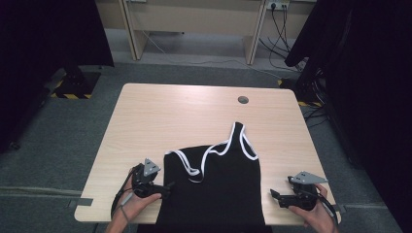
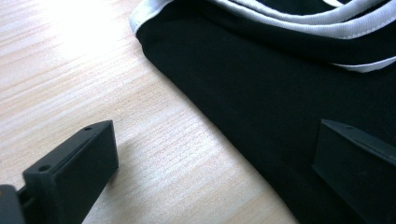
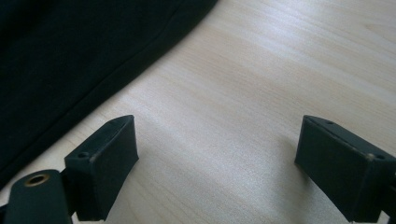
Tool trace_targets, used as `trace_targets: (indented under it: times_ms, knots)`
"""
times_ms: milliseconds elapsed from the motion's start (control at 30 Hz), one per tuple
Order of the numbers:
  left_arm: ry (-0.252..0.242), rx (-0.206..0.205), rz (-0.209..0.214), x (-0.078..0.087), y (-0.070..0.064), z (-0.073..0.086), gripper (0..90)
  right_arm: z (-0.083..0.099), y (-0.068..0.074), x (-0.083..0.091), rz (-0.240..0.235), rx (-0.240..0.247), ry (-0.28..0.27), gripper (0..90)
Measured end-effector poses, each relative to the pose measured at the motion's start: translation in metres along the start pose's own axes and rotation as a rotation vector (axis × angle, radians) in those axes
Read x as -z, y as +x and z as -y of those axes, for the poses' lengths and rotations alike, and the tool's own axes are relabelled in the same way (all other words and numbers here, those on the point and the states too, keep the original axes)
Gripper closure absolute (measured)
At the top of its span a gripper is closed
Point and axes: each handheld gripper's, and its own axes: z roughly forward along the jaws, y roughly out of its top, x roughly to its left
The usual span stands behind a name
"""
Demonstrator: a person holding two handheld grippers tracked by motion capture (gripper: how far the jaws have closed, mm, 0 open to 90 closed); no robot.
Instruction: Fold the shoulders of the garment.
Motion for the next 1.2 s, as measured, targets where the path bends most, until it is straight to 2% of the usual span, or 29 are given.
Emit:
trace_targets:
  times_ms: [400, 600, 800, 1033, 1200]
  knots:
    - [0.000, 0.001, 0.000, 0.000, 0.000, 0.000, 0.0, -0.016, -0.003, -0.009, -0.014, -0.006, -0.010, 15.4]
    - [0.000, 0.000, 0.000, 0.000, 0.000, 0.000, 0.0, -0.034, -0.004, -0.016, -0.024, -0.005, -0.032, 15.6]
    - [0.000, 0.001, 0.000, 0.000, 0.000, 0.000, 0.0, -0.062, -0.007, -0.032, -0.028, 0.011, -0.052, 16.0]
    - [0.000, 0.000, 0.000, 0.000, 0.000, 0.000, 0.0, -0.089, -0.008, -0.052, -0.038, 0.005, -0.066, 16.1]
    - [0.000, 0.000, 0.000, 0.000, 0.000, 0.000, 0.0, -0.105, -0.009, -0.067, -0.053, 0.011, -0.059, 16.3]
